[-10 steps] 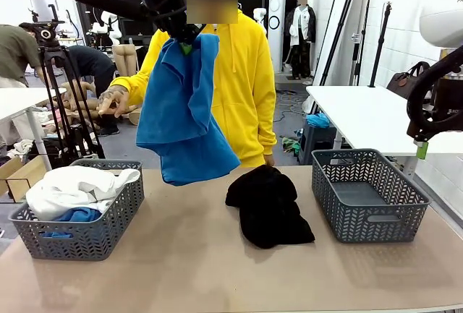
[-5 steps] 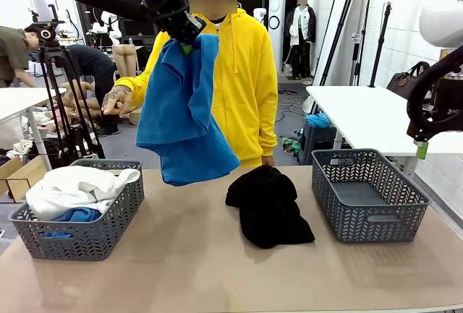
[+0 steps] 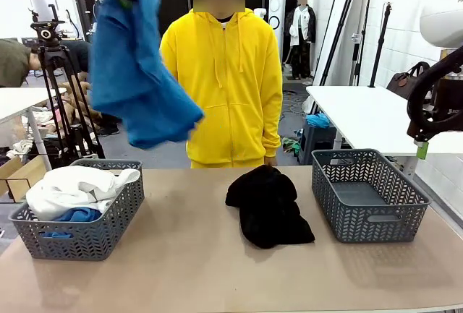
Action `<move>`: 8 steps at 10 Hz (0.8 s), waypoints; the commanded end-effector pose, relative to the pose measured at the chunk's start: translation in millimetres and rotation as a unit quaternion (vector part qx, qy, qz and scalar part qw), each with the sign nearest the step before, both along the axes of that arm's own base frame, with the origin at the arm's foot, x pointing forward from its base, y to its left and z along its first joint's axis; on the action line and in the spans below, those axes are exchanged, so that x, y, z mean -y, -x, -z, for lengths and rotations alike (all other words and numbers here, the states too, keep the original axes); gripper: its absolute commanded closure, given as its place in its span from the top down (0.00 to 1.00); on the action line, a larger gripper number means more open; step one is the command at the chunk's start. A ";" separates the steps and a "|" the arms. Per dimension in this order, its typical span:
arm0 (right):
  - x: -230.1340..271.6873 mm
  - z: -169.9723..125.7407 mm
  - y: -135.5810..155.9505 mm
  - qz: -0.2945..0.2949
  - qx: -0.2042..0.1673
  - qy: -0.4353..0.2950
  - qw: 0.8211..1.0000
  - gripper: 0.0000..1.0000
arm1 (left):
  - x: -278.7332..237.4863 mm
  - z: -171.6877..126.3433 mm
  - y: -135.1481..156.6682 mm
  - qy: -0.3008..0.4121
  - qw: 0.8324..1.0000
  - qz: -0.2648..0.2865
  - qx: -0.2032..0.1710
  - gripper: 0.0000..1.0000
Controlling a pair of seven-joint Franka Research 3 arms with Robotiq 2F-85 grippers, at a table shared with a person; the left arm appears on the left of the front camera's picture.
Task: Sort the tops and bottoms.
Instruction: Sort the clothes according to human instructions.
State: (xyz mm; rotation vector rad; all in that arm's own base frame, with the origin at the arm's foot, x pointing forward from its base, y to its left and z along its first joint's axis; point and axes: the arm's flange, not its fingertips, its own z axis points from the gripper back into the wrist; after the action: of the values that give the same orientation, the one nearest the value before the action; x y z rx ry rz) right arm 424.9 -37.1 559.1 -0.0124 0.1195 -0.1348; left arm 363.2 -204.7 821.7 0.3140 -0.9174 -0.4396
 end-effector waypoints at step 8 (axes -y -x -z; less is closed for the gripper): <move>-1.9 -0.1 -0.9 0.004 0.000 -0.007 1.000 1.00 | -158.9 108.3 -56.9 0.046 0.993 -0.102 -0.023 0.00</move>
State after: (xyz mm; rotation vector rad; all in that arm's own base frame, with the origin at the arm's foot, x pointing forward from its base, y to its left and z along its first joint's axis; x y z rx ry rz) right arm 425.0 -37.0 559.0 -0.0124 0.1197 -0.1345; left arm 420.8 -39.5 698.5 0.2817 -0.8245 -0.1922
